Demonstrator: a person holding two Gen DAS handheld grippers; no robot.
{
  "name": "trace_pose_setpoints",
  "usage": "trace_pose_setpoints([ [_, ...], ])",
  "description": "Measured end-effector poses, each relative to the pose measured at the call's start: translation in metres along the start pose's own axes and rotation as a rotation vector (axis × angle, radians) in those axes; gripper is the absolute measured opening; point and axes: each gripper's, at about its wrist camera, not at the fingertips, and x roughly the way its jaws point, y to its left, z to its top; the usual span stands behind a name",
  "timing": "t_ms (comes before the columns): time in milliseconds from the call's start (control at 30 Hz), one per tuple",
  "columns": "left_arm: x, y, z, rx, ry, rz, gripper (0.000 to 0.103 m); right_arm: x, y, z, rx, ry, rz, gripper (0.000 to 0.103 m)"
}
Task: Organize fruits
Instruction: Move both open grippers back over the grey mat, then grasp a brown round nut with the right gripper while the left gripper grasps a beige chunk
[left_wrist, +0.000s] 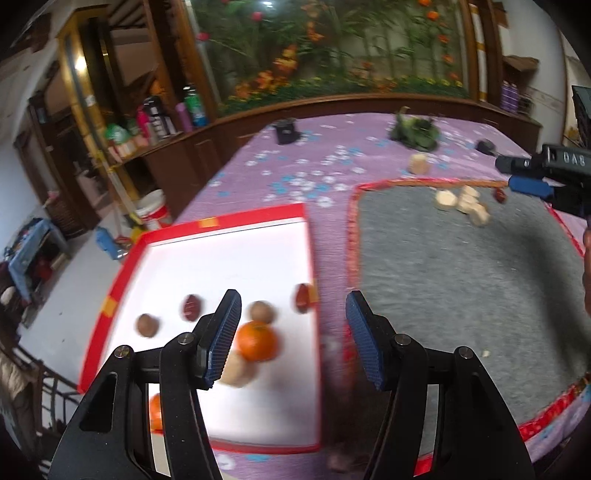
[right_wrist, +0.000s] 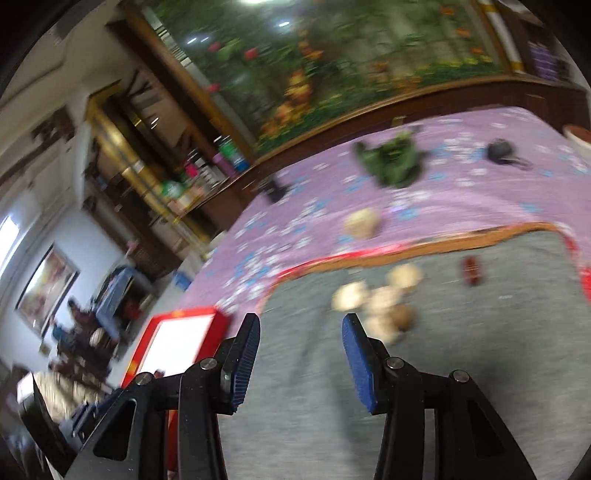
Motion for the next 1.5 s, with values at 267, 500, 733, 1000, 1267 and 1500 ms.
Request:
trace_pose_setpoints([
  [267,0.003,-0.057,0.024,0.097,-0.002,-0.089,0.059,-0.036,-0.062,0.026,0.086,-0.067,-0.074,0.046],
  [500,0.016,-0.104,0.044,0.128,0.035,-0.185,0.059,-0.018,-0.108,0.022,0.221,-0.02,-0.066,0.047],
  [733,0.053,-0.155,0.073,0.108,0.11,-0.295,0.059,-0.032,-0.14,0.021,0.396,-0.045,-0.053,0.047],
  [1000,0.098,-0.186,0.091,0.044,0.206,-0.343,0.059,-0.029,-0.147,0.021,0.467,-0.012,0.019,0.047],
  [1267,0.114,-0.159,0.088,0.012,0.213,-0.288,0.06,-0.019,-0.125,0.02,0.378,0.032,0.035,0.047],
  [1500,0.09,-0.12,0.077,0.025,0.165,-0.213,0.062,-0.009,-0.104,0.016,0.271,0.068,0.008,0.047],
])
